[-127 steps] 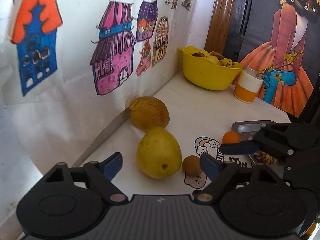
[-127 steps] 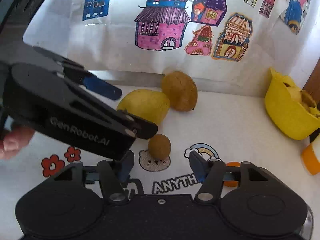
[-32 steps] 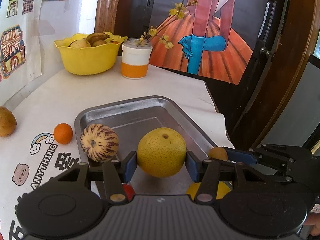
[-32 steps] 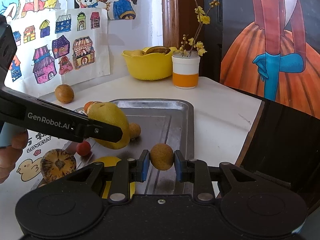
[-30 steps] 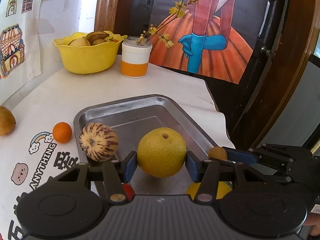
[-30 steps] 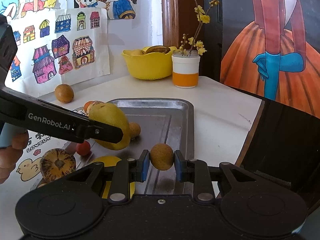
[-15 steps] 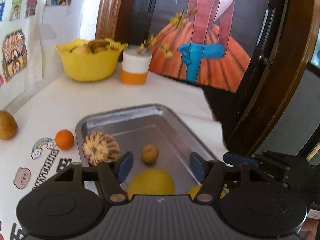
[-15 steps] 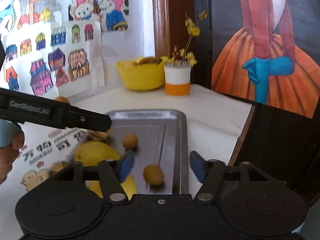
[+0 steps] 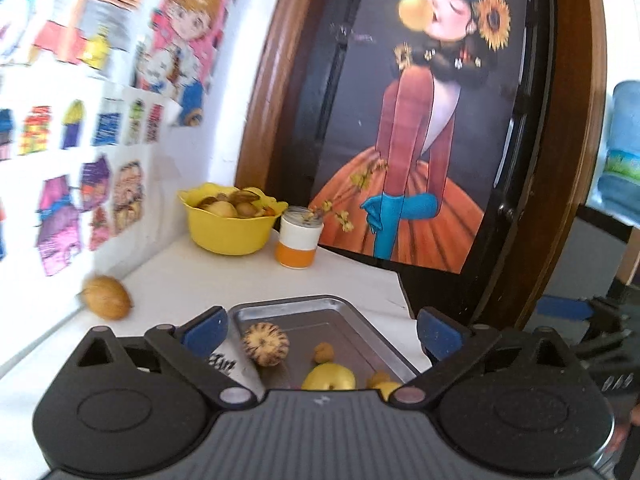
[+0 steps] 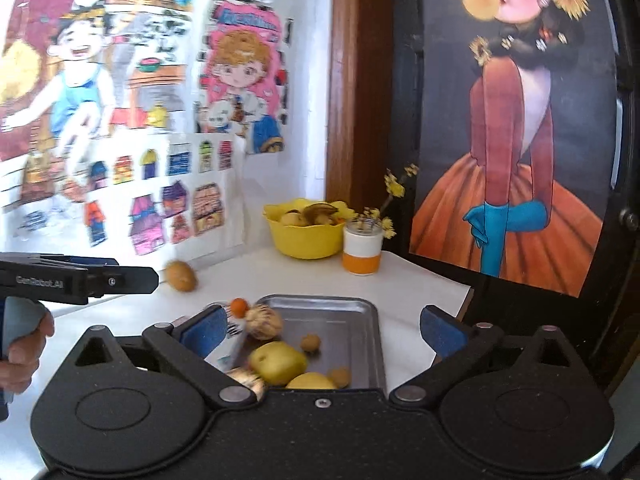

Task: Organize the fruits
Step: 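Move both open tools back toward the remaining fruits on the mat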

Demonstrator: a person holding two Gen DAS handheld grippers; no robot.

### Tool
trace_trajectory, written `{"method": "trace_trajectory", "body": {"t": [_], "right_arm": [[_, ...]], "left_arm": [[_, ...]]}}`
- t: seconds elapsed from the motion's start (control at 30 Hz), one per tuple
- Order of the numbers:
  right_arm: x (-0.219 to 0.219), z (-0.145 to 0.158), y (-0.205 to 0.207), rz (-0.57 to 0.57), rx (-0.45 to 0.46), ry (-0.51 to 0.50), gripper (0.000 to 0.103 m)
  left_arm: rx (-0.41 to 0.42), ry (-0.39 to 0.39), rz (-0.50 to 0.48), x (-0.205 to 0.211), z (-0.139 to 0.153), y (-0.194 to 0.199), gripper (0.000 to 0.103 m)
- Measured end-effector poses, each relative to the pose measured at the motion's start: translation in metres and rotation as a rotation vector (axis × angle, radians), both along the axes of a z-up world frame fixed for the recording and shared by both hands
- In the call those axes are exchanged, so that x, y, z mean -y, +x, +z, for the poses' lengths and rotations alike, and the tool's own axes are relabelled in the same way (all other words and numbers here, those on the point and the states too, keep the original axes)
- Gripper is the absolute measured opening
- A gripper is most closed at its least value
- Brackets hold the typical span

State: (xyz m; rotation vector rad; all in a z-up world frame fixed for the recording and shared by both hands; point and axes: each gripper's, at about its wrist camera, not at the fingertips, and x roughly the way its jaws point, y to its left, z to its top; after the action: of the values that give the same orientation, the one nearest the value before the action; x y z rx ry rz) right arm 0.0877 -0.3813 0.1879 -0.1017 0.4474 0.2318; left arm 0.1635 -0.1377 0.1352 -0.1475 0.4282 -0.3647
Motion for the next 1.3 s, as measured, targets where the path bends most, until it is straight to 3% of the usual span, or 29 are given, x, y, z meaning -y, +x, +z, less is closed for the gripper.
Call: {"method": "trace_trajectory", "body": {"t": [0.2, 0.4, 0.53, 0.63, 0.77, 0.87, 0.97, 1.1, 1.3], "right_arm": [[-0.040, 0.057, -0.065, 0.026, -0.051, -0.074, 0.102], [-0.087, 0.128, -0.098, 0.091, -0.159, 0.010, 0.102], [-0.131, 0.172, -0.081, 0.157, -0.195, 0.022, 0.102], [-0.165, 0.206, -0.049, 0.223, -0.130, -0.066, 0.102], [-0.184, 0.228, 0.007, 0.308, -0.048, -0.139, 0.102], [-0.181, 0.219, 0.052, 0.428, 0.011, -0.180, 0.102], [-0.173, 0.192, 0.092, 0.526, 0.038, -0.244, 0.102], [-0.165, 0.137, 0.143, 0.621, 0.004, -0.322, 0.102], [-0.151, 0.033, 0.202, 0.728, -0.078, -0.364, 0.102]], "left_arm": [[0.004, 0.053, 0.002, -0.042, 0.030, -0.055, 0.102], [-0.057, 0.084, -0.049, -0.090, 0.085, -0.103, 0.102], [-0.058, 0.112, -0.052, -0.115, 0.127, -0.120, 0.103], [-0.057, 0.129, 0.004, -0.129, 0.157, -0.118, 0.103], [-0.066, 0.177, 0.109, -0.140, 0.192, -0.093, 0.103], [-0.025, 0.211, 0.148, -0.140, 0.206, -0.073, 0.103], [0.006, 0.219, 0.181, -0.141, 0.199, -0.047, 0.103], [-0.007, 0.232, 0.204, -0.140, 0.169, -0.008, 0.103], [-0.007, 0.377, 0.214, -0.140, 0.112, 0.054, 0.103]]}}
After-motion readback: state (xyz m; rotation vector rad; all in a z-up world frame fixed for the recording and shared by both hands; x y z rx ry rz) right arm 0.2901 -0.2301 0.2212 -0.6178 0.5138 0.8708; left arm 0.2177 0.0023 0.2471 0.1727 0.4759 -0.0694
